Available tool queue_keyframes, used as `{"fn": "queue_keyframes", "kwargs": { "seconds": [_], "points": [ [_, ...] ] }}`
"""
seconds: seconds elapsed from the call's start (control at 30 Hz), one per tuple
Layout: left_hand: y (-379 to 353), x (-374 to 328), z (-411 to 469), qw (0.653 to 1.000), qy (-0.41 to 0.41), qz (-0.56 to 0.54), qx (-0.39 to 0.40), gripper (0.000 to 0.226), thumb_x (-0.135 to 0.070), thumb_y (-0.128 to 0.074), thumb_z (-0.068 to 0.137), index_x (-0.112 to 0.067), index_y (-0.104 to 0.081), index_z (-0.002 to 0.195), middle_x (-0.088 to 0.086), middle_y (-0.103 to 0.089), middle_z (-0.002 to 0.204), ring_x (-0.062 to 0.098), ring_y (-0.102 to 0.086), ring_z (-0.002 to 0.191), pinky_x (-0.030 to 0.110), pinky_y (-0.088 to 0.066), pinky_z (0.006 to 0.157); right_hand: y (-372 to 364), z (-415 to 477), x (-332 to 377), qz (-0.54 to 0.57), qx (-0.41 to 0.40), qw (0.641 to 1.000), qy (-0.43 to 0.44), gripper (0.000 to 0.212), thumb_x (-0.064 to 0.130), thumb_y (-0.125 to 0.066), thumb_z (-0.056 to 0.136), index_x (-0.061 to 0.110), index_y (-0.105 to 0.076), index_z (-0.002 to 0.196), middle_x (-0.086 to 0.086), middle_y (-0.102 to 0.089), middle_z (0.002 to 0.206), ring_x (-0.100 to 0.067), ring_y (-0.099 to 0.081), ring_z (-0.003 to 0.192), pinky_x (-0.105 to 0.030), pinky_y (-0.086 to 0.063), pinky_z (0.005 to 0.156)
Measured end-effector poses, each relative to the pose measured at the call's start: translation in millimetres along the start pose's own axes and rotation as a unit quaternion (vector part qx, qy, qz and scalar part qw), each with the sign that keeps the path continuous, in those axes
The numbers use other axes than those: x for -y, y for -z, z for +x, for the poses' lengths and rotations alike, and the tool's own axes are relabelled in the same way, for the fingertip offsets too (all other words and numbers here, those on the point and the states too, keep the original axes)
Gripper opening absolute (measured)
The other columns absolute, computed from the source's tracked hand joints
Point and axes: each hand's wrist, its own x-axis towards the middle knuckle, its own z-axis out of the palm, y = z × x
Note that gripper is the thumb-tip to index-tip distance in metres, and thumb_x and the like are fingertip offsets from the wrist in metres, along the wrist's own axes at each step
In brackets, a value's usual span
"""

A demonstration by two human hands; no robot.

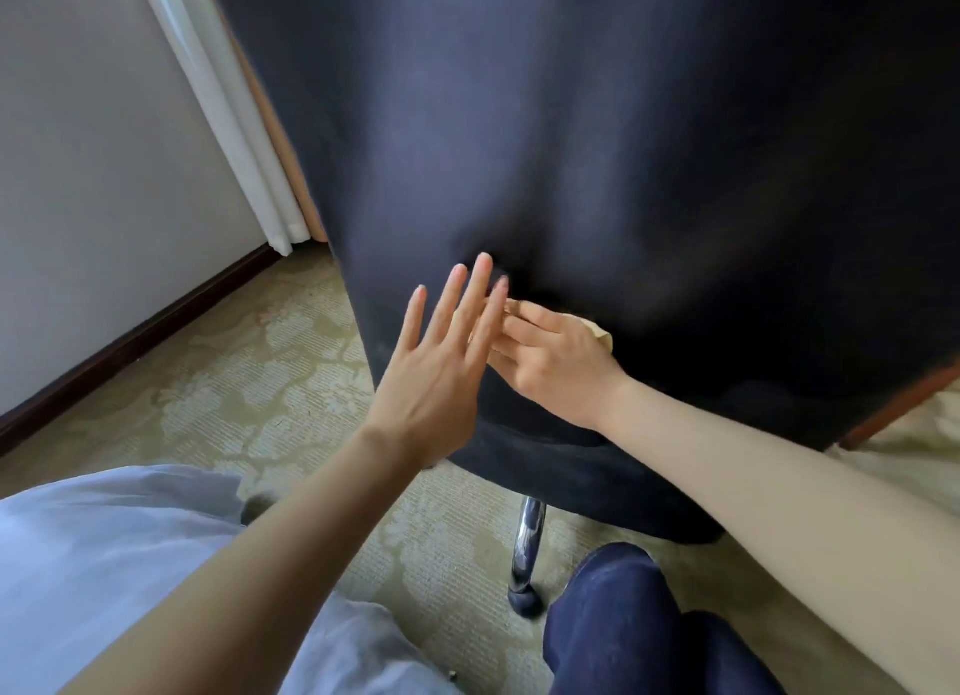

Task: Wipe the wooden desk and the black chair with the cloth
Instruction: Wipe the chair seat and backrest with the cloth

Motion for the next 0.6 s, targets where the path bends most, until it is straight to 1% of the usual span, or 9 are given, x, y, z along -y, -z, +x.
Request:
{"fn": "queue_keyframes", "kwargs": {
  "seconds": [0.03,0.1,0.17,0.2,0.27,0.37,0.4,0.47,0.6],
  "points": [
    [-4,-2,0,1.000,0.005,-0.006,0.009,0.097,0.006,-0.043,0.070,-0.010,0.009,0.150,0.012,0.017,0.157,0.030,0.016,0.144,0.046,0.008,0.116,-6,-5,5,0.014,0.018,1.000,0.002,0.022,0.005,-0.055,0.086,0.006,-0.074,0.098,-0.006,-0.071,0.104,-0.018,-0.065,0.105,-0.030,-0.049,0.096],
    [-10,-6,1,1.000,0.016,-0.010,0.007,0.098,0.006,-0.044,0.070,-0.012,0.013,0.148,0.012,0.019,0.155,0.032,0.017,0.143,0.048,0.006,0.116,-14,-16,16,0.023,0.091,0.995,0.015,0.026,0.011,-0.054,0.086,0.013,-0.072,0.105,-0.001,-0.068,0.114,-0.012,-0.059,0.114,-0.027,-0.045,0.100],
    [-15,-9,5,1.000,0.027,-0.007,-0.001,0.099,0.003,-0.052,0.074,-0.012,0.013,0.147,0.013,0.018,0.153,0.033,0.016,0.142,0.050,0.001,0.115,-23,-37,28,0.049,0.167,0.985,0.009,0.036,0.015,-0.045,0.089,0.018,-0.066,0.118,0.006,-0.062,0.124,-0.006,-0.053,0.120,-0.023,-0.041,0.103],
    [-16,-9,5,1.000,0.031,-0.006,-0.004,0.100,0.000,-0.058,0.075,-0.011,0.012,0.146,0.013,0.017,0.152,0.033,0.015,0.142,0.051,-0.001,0.115,-26,-47,32,0.069,0.188,0.980,0.002,0.038,0.016,-0.043,0.089,0.018,-0.064,0.121,0.009,-0.060,0.127,-0.004,-0.052,0.121,-0.021,-0.040,0.103],
    [-17,-10,7,0.999,0.032,-0.004,-0.006,0.103,-0.006,-0.063,0.072,-0.010,0.009,0.146,0.014,0.015,0.151,0.034,0.010,0.142,0.052,-0.005,0.114,-28,-69,34,0.079,0.220,0.972,0.020,0.037,0.018,-0.046,0.086,0.021,-0.068,0.115,0.012,-0.059,0.127,-0.002,-0.053,0.119,-0.020,-0.042,0.101],
    [-16,-12,7,1.000,0.031,0.003,0.004,0.105,-0.006,-0.063,0.068,-0.010,0.008,0.146,0.015,0.014,0.151,0.038,0.000,0.145,0.055,-0.009,0.114,-25,-101,30,0.042,0.271,0.957,0.101,0.023,0.031,-0.072,0.073,0.027,-0.076,0.094,0.010,-0.064,0.120,-0.005,-0.056,0.116,-0.023,-0.044,0.100],
    [-16,-12,7,0.999,0.033,0.005,0.008,0.103,-0.006,-0.061,0.070,-0.010,0.009,0.145,0.014,0.015,0.150,0.038,0.001,0.145,0.055,-0.007,0.114,-23,-111,29,0.030,0.274,0.954,0.115,0.024,0.033,-0.078,0.067,0.025,-0.078,0.090,0.009,-0.067,0.116,-0.006,-0.058,0.114,-0.024,-0.044,0.101],
    [-17,-12,7,0.999,0.040,0.012,0.012,0.101,-0.007,-0.058,0.074,-0.011,0.014,0.144,0.014,0.020,0.149,0.037,0.006,0.144,0.054,-0.003,0.115,-17,-131,23,0.015,0.255,0.957,0.139,0.024,0.028,-0.082,0.065,0.019,-0.078,0.088,0.005,-0.070,0.109,-0.008,-0.060,0.110,-0.026,-0.045,0.100],
    [-16,-13,7,0.998,0.054,0.038,0.023,0.100,-0.011,-0.053,0.079,-0.011,0.026,0.141,0.015,0.030,0.147,0.034,0.020,0.141,0.051,0.007,0.114,7,-161,5,0.012,0.225,0.960,0.166,0.016,0.017,-0.076,0.072,0.015,-0.077,0.088,0.002,-0.070,0.108,-0.010,-0.061,0.109,-0.026,-0.046,0.099]
  ]
}}
